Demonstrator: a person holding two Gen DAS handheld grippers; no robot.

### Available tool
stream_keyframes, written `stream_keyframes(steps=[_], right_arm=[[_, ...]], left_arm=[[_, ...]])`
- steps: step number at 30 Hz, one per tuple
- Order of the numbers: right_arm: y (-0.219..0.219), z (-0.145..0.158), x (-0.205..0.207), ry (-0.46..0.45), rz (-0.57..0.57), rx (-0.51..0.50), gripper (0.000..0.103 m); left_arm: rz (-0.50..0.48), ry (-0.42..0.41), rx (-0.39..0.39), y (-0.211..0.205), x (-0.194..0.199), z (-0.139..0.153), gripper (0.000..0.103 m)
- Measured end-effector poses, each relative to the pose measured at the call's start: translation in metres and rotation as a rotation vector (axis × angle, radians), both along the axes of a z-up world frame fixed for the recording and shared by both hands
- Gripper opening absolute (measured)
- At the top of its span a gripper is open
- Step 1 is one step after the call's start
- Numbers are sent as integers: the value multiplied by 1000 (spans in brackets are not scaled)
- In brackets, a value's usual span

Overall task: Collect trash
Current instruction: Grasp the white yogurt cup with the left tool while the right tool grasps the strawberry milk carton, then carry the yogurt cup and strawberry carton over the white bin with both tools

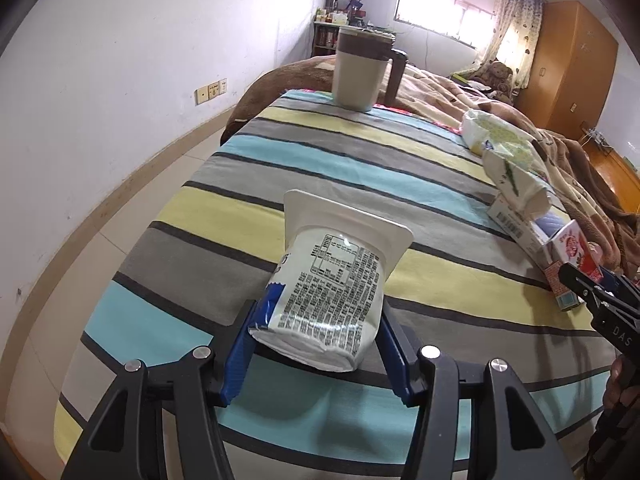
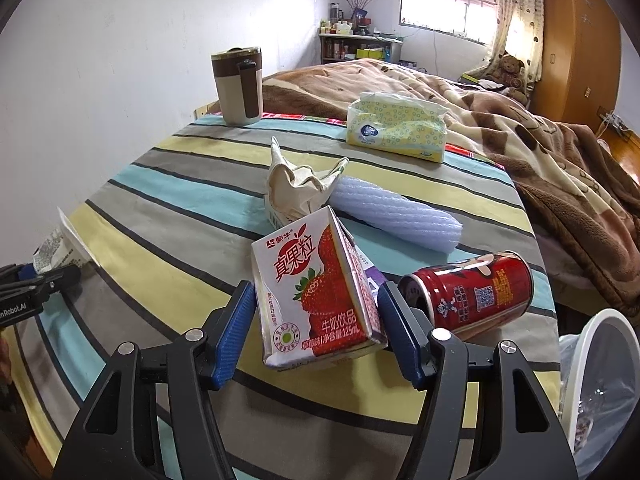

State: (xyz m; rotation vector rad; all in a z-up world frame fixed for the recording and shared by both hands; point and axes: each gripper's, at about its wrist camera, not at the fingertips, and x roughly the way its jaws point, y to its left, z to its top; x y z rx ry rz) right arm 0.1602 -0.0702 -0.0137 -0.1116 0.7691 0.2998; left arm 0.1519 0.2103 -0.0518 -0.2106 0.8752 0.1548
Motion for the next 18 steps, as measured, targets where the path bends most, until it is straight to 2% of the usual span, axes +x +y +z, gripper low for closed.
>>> stream_keyframes(steps=[18], right_arm=[[-33, 18, -19, -45, -40, 124, 64]], left_arm=[[-82, -67, -28, -48, -5, 24, 55]])
